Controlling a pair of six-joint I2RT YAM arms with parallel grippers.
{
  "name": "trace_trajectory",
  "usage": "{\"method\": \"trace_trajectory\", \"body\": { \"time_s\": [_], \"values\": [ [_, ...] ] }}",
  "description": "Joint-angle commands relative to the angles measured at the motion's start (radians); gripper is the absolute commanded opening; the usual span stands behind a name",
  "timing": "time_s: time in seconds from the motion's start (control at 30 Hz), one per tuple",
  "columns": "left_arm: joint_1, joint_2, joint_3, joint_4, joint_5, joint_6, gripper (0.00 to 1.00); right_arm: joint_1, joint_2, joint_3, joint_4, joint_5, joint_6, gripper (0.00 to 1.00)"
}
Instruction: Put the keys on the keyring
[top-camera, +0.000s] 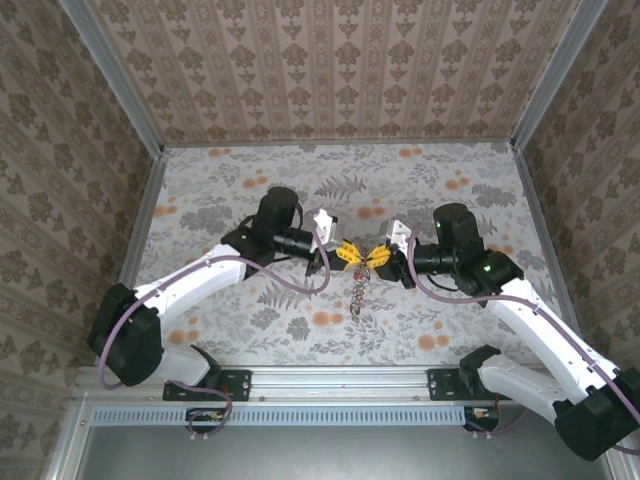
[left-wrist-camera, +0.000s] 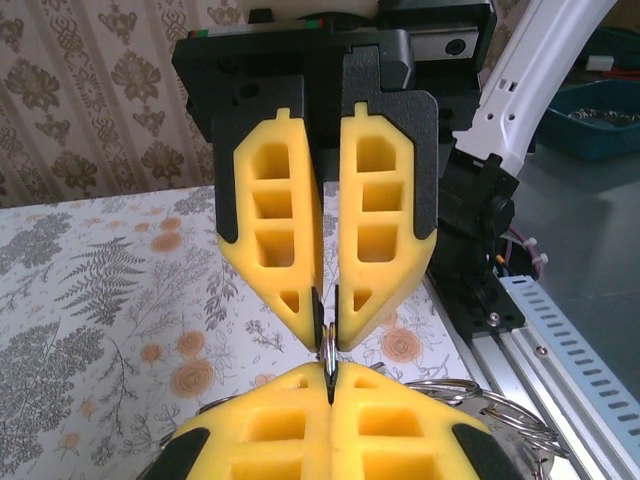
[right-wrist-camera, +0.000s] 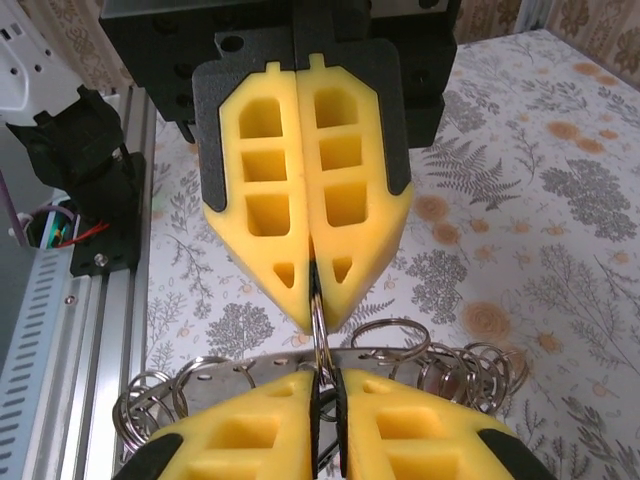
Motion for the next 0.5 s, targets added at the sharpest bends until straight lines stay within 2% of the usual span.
{"method": "trace_trajectory", "body": {
  "time_s": [0.0,0.27,0.43,0.47],
  "values": [
    [0.005,-0.026,-0.015,0.116,0.045,-0.043,0.00,-0.005,0.014,-0.008,0.059,-0.061,0.039,0.16],
    [0.001,-0.021,-0.053,0.255,0.032,-0.106,0.00,-0.003,0.041,-0.025,0.131,-0.080,0.071,0.16],
    [0.000,-0.021,-0.071,0.304,0.020,-0.123,0.00,-0.003,0.047,-0.027,0.137,-0.101,0.078,0.12],
    [0.000,-0.021,-0.071,0.305,0.018,-0.124,0.00,-0.004,0.047,-0.027,0.127,-0.100,0.073,0.07]
  ]
}}
